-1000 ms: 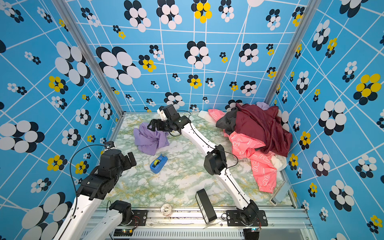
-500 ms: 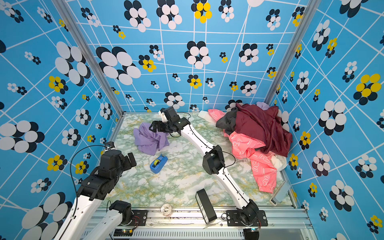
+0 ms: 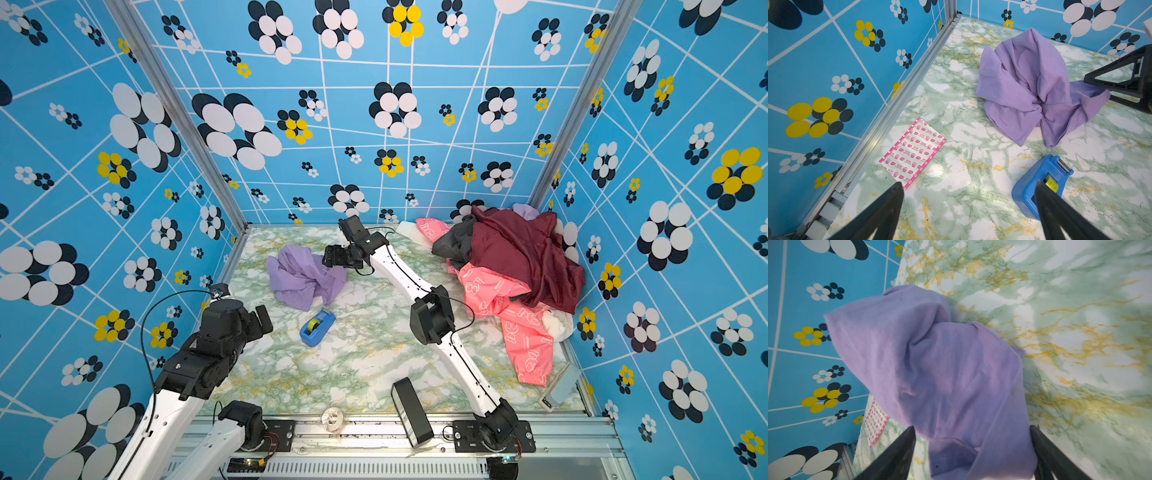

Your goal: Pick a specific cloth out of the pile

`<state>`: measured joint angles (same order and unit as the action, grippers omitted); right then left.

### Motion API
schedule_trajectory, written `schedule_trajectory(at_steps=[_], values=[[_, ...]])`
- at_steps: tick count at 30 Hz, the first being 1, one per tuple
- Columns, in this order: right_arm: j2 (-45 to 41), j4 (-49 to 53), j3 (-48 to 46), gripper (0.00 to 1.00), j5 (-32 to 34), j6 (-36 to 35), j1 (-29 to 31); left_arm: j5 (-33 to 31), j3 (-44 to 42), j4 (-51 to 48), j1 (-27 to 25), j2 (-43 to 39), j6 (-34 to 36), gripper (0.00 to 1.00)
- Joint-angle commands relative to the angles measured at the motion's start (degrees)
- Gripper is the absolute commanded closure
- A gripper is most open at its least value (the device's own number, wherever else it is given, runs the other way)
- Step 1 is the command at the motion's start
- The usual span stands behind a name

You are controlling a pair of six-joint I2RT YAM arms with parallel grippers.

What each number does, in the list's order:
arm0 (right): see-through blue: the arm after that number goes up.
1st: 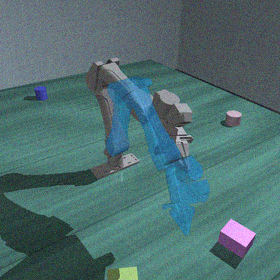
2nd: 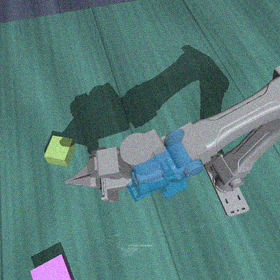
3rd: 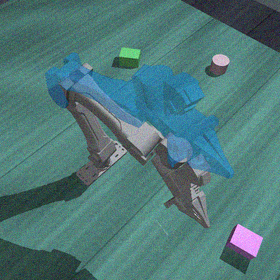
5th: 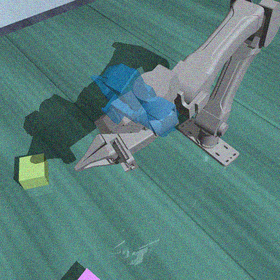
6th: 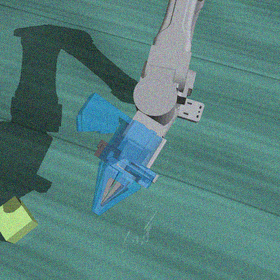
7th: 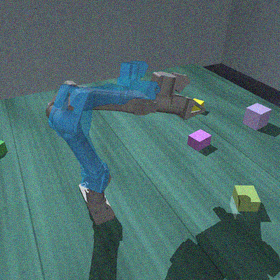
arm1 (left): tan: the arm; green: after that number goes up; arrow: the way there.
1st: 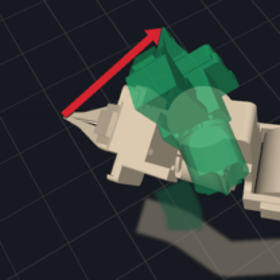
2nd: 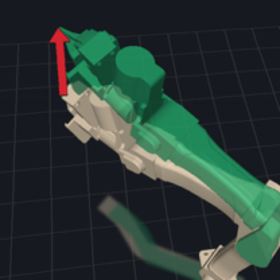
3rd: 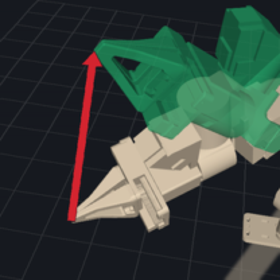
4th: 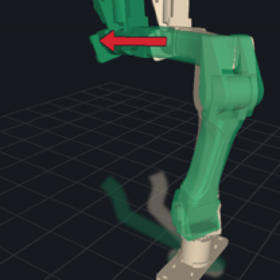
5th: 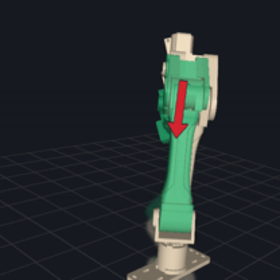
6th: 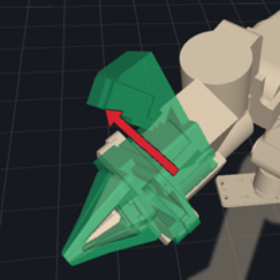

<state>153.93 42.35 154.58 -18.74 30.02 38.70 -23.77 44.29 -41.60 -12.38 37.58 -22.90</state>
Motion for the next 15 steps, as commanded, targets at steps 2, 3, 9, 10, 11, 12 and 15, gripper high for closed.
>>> schedule_trajectory(at_steps=[2, 3, 9, 10, 11, 12, 15], values=[[4.9, -5.1, -0.2, 0.41, -6.2, 4.6, 0.8, 0.0, -1.1, 1.0, 0.4, -0.3, 0.6, 0.01], [5.4, -6.4, -0.2, 0.48, -7.2, 5.2, 1.1, 0.0, -1.1, 1.2, 0.5, -0.2, 0.7, 0.01], [8.5, -14.7, 0.1, 0.51, -13.7, 10.2, 2.2, 0.3, -1.5, 2.3, 0.6, 0.7, 0.8, 0.01], [9.0, -16.0, 0.2, 0.51, -14.5, 11.0, 2.3, 0.4, -1.6, 2.4, 0.7, 1.0, 0.8, 0.01], [9.6, -17.6, 0.2, 0.50, -15.3, 12.2, 2.3, 0.4, -1.6, 2.5, 0.6, 1.2, 0.8, 0.01], [10.3, -19.7, 0.2, 0.50, -16.2, 13.6, 2.4, 0.5, -1.6, 2.6, 0.7, 1.4, 0.8, 0.01], [12.4, -26.4, 0.8, 0.50, -18.2, 18.7, 2.6, 0.5, -1.7, 3.1, 0.9, 1.6, 0.9, 0.01]])
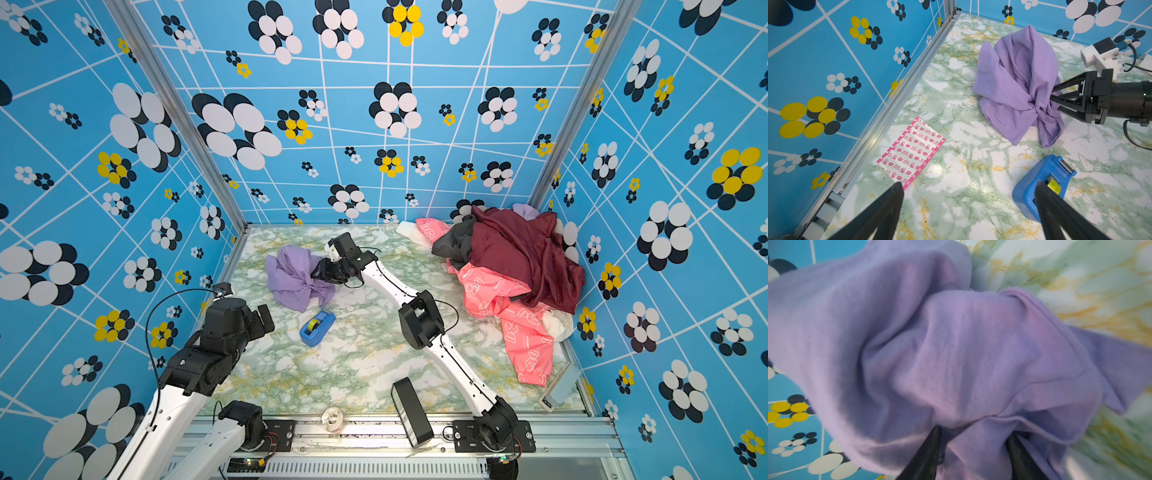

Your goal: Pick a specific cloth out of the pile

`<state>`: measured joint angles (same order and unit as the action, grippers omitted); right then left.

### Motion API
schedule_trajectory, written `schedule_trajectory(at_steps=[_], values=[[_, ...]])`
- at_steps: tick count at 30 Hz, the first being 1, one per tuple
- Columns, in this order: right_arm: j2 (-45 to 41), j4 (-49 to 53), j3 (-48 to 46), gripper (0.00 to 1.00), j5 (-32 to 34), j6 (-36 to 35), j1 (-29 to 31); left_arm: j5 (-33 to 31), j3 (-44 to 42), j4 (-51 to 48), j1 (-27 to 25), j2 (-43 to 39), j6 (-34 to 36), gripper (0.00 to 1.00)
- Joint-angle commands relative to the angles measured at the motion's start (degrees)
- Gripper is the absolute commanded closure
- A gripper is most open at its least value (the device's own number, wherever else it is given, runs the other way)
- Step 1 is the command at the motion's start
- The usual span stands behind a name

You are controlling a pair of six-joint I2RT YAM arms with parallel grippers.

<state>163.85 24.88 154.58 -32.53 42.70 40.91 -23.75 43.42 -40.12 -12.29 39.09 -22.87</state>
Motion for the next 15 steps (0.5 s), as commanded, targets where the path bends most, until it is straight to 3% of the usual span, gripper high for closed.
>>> schedule_trajectory(at_steps=[1, 8, 12, 15], values=[[3.2, -10.5, 1.6, 0.50, -4.5, 7.3, 0.5, 0.4, -0.9, 1.7, 0.9, 0.0, 1.0, 0.01], [6.6, -22.0, 4.1, 0.42, -3.6, 14.6, 0.4, 0.9, -1.2, 2.8, 1.7, 0.0, 1.1, 0.01], [6.2, -20.8, 4.1, 0.28, -4.3, 14.0, -0.2, 1.3, -1.5, 3.3, 2.0, -0.1, 1.1, 0.01], [4.0, -13.9, 4.1, 0.16, -4.1, 10.3, -0.9, 1.4, -1.6, 3.6, 2.1, -0.3, 1.1, 0.01]])
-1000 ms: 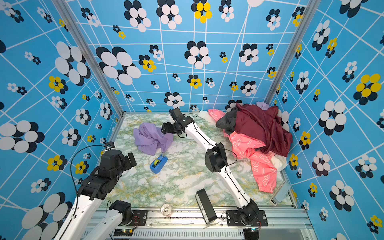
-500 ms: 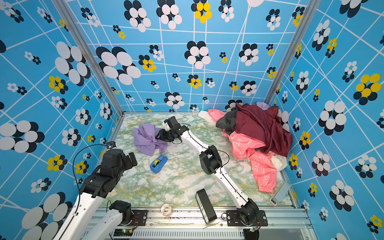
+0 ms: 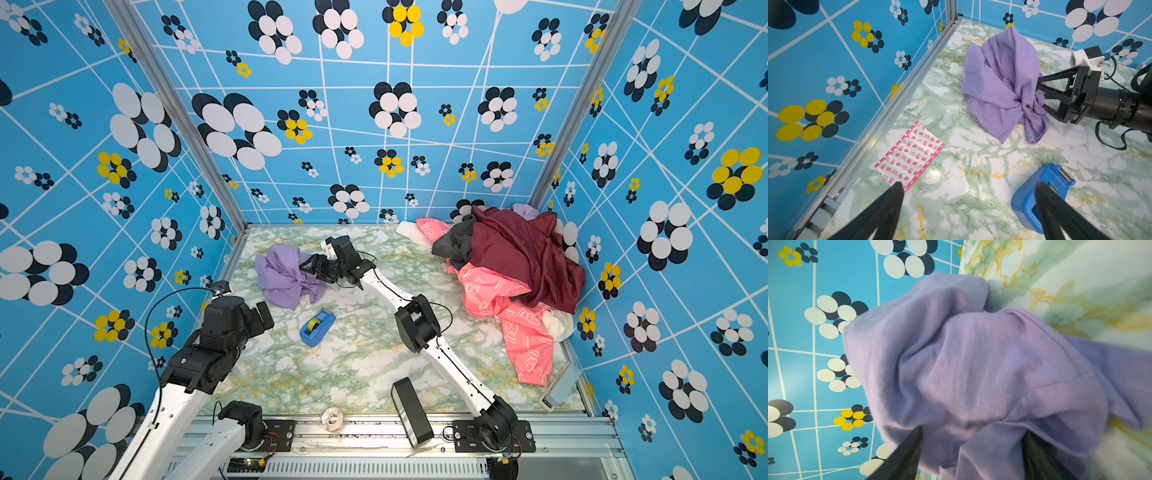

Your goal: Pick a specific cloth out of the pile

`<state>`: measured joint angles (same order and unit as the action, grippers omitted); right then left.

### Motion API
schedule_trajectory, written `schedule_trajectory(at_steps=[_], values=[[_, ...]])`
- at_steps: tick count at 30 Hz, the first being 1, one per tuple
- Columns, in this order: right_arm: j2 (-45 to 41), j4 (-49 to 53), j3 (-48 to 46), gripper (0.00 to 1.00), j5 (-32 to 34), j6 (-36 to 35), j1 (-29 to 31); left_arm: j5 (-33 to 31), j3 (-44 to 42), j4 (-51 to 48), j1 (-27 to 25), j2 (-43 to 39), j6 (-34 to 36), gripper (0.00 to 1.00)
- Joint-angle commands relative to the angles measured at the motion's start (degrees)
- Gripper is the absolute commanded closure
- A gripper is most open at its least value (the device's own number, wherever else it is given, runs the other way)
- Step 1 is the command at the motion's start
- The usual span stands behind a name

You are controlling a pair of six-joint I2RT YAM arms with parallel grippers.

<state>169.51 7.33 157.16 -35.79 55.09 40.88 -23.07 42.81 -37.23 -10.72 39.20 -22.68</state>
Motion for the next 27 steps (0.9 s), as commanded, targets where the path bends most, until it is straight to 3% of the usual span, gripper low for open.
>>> schedule_trajectory(at_steps=[1, 4, 10, 27], values=[[-3.0, 7.3, 1.3, 0.13, -0.3, -4.6, -1.0, 0.8, -0.9, 0.6, 0.5, -0.4, 0.9, 0.01], [-8.5, 14.3, -2.2, 0.09, 3.0, -10.7, -1.2, 1.0, -0.4, -0.1, 0.5, -0.4, 0.8, 0.00], [-15.2, 23.9, -5.0, 0.06, 6.5, -16.0, -1.6, 2.0, 0.1, -1.6, 0.4, -1.9, 0.0, 0.01], [-22.3, 50.8, -3.4, 0.02, 21.2, -29.1, -4.0, 4.2, 1.2, -4.0, 0.3, -4.1, -1.1, 0.01]])
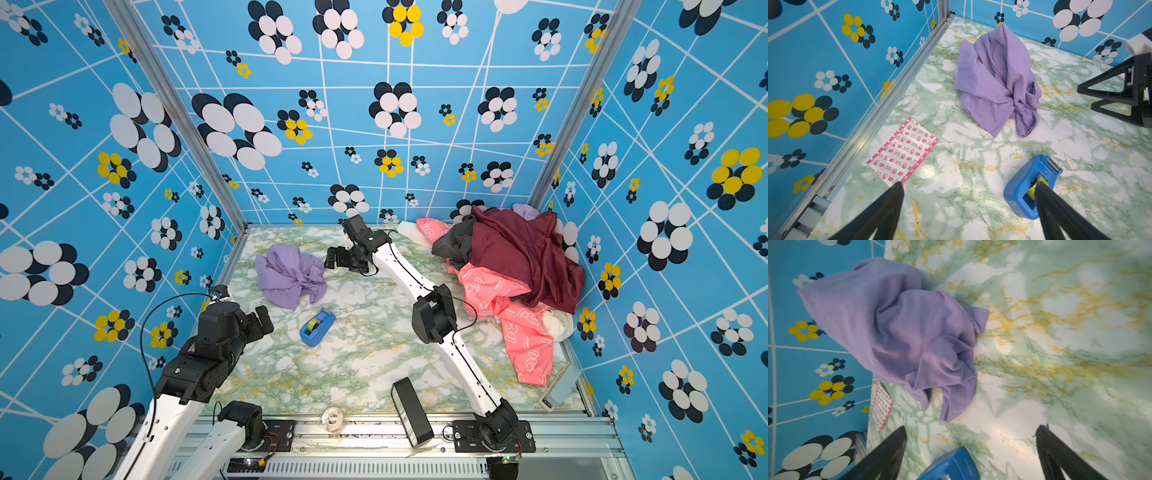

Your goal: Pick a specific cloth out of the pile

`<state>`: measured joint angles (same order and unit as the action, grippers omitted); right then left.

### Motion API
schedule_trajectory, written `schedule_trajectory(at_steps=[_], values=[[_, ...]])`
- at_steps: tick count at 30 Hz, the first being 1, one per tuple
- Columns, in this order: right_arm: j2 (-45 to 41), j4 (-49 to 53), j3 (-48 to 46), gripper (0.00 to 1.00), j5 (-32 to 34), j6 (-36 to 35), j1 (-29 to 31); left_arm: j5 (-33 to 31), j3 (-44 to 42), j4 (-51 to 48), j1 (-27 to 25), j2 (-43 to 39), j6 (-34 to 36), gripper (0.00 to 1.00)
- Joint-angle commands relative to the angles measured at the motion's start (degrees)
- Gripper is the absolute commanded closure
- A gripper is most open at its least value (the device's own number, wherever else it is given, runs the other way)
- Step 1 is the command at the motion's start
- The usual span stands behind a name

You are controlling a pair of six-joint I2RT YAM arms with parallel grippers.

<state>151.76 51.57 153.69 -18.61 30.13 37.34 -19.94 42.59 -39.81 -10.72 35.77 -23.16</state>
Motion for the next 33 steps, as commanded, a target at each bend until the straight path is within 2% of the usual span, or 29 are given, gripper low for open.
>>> schedule_trajectory(at_steps=[1, 6, 11, 16, 20, 22, 28, 33], values=[[-5.6, 7.3, -0.7, 0.02, 4.3, -4.8, -0.7, 1.0, 1.5, -1.4, 0.3, -0.6, -0.7, 0.01], [-13.1, 7.8, -8.9, 0.01, 6.6, -8.7, -1.5, 1.4, 2.0, -1.2, 0.2, -0.3, -0.6, 0.01], [-25.0, 4.4, -24.2, 0.01, 8.9, -12.4, -2.4, 3.1, 1.8, 1.4, 0.2, 0.8, -0.2, 0.00], [-45.5, -8.7, -50.1, 0.01, 12.5, -14.5, -4.9, 6.5, 0.3, 8.8, 0.2, 4.2, 0.1, 0.01], [-60.2, -16.3, -68.0, 0.01, 12.5, -15.2, -10.4, 9.4, -0.4, 16.3, -0.3, 9.5, 1.5, 0.01], [-66.5, -19.1, -74.9, 0.01, 13.7, -16.2, -13.6, 8.7, -0.3, 18.8, -0.5, 12.7, 2.8, 0.01], [-76.9, -27.1, -89.5, 0.01, 16.1, -19.8, -21.2, 5.7, -3.1, 29.0, -0.6, 19.6, 8.7, 0.01], [-78.3, -36.1, -98.1, 0.01, 14.9, -19.7, -28.9, 4.4, -7.5, 40.1, -0.6, 25.3, 13.2, 0.01]])
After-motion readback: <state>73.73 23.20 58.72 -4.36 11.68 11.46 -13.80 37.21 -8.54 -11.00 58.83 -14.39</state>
